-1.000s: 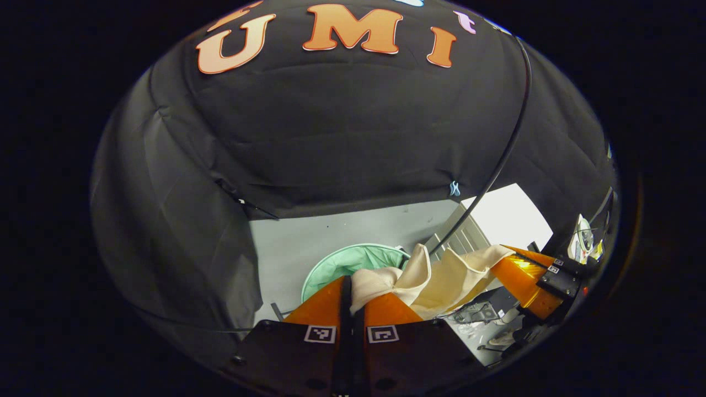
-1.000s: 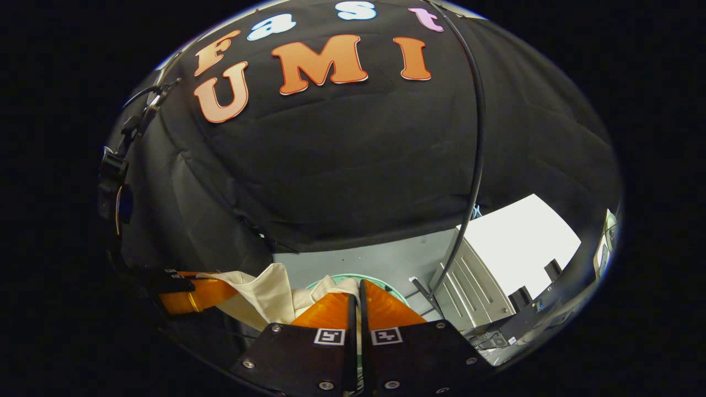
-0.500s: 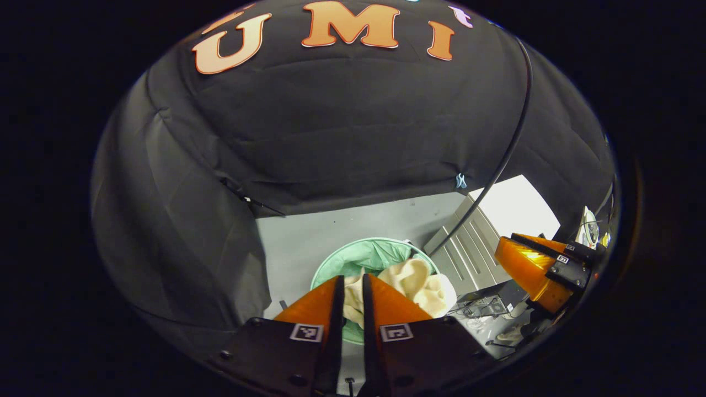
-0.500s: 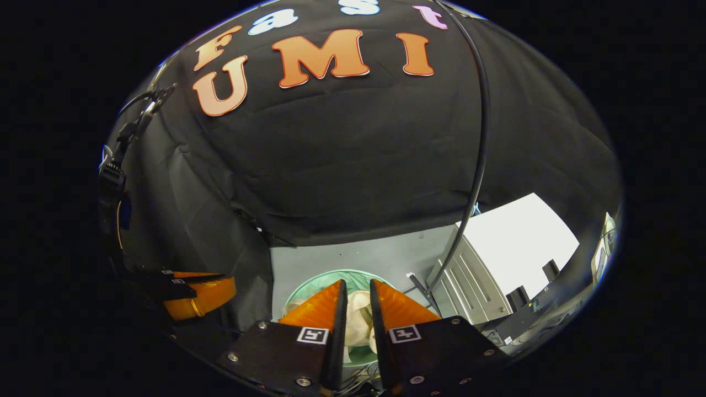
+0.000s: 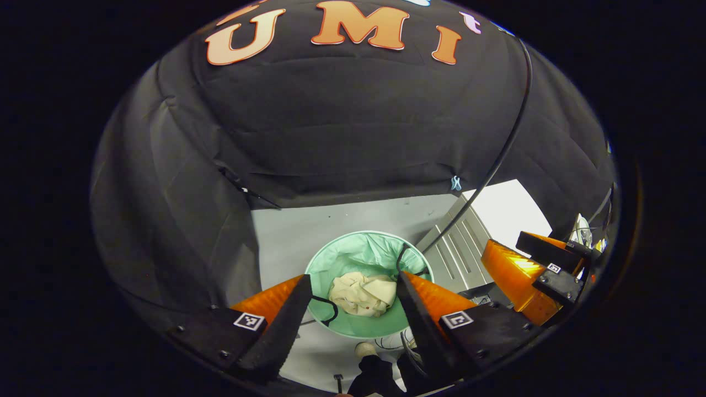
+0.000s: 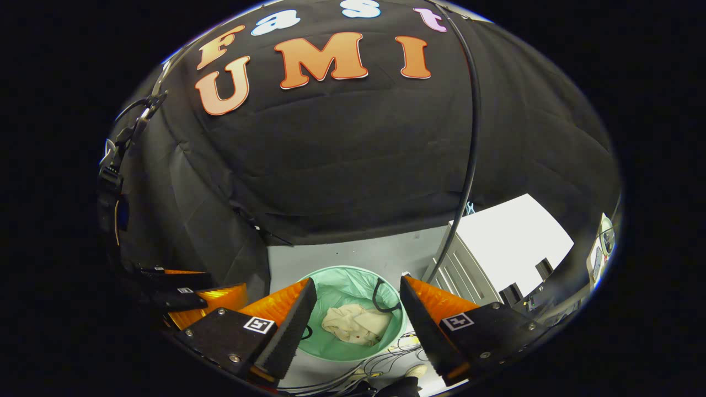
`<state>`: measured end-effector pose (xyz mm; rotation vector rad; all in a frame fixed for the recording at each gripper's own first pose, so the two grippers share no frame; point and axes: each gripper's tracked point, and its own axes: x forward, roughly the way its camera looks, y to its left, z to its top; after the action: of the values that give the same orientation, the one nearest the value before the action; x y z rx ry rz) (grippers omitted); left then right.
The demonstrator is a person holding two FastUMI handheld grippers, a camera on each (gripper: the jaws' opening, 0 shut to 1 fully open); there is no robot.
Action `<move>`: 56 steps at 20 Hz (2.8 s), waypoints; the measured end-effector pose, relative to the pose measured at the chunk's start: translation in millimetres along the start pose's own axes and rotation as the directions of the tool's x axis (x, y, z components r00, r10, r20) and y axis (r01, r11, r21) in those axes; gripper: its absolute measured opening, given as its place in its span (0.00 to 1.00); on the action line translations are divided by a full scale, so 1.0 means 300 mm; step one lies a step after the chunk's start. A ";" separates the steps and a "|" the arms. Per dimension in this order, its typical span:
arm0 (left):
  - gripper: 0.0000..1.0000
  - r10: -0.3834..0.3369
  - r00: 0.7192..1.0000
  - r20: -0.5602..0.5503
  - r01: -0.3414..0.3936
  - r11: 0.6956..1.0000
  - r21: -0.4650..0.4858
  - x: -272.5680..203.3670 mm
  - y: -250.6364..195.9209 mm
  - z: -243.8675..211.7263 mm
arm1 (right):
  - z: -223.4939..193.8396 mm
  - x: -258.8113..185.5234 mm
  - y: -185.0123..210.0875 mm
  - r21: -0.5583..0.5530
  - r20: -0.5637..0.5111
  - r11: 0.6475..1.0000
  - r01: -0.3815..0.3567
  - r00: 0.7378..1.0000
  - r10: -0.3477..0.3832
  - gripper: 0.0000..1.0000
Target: Grasp the clothes on the hanger with both hands and then place them into the laundry hamper below.
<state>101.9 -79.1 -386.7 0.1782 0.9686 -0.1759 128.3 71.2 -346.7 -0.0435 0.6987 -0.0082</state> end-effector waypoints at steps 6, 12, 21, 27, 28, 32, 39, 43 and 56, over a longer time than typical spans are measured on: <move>1.00 0.048 0.999 0.013 -0.048 0.999 0.017 -0.064 0.054 -0.050 | 0.008 -0.081 0.024 -0.013 0.023 1.000 -0.012 1.000 0.013 0.95; 0.96 0.015 0.999 0.046 -0.013 0.999 -0.038 -0.177 0.031 -0.078 | 0.046 -0.203 0.016 -0.015 0.079 1.000 -0.017 0.997 0.018 0.95; 0.97 0.001 0.984 0.179 0.020 0.993 -0.115 -0.400 0.034 0.012 | 0.172 -0.441 -0.037 -0.044 0.178 0.999 0.007 0.984 0.001 0.95; 0.97 0.001 0.947 0.320 0.043 0.990 -0.131 -0.589 0.047 0.179 | 0.346 -0.592 -0.042 -0.034 0.293 0.999 -0.001 0.956 0.011 0.95; 0.97 0.002 0.938 0.346 0.044 0.991 -0.127 -0.615 0.044 0.206 | 0.386 -0.621 -0.044 -0.043 0.320 0.999 0.004 0.947 0.010 0.95; 1.00 0.002 0.897 0.442 0.056 0.991 -0.118 -0.727 0.038 0.319 | 0.522 -0.740 -0.024 -0.083 0.415 0.996 0.021 0.910 0.015 0.95; 0.96 0.039 0.787 0.616 0.042 0.992 -0.117 -0.965 0.068 0.506 | 0.735 -0.974 0.035 -0.120 0.554 0.993 0.017 0.831 0.053 0.95; 0.96 0.080 0.713 0.697 0.005 0.993 -0.120 -1.073 0.099 0.557 | 0.786 -1.038 0.039 -0.132 0.609 0.990 0.041 0.792 0.048 0.94; 0.96 0.093 0.713 0.695 -0.032 0.994 -0.101 -1.052 0.103 0.552 | 0.759 -1.027 0.044 -0.126 0.600 0.991 0.045 0.799 0.040 0.95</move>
<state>66.4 -65.1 -30.9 0.0542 0.1984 -0.1234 38.6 99.7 24.9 -0.1696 0.0525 0.0498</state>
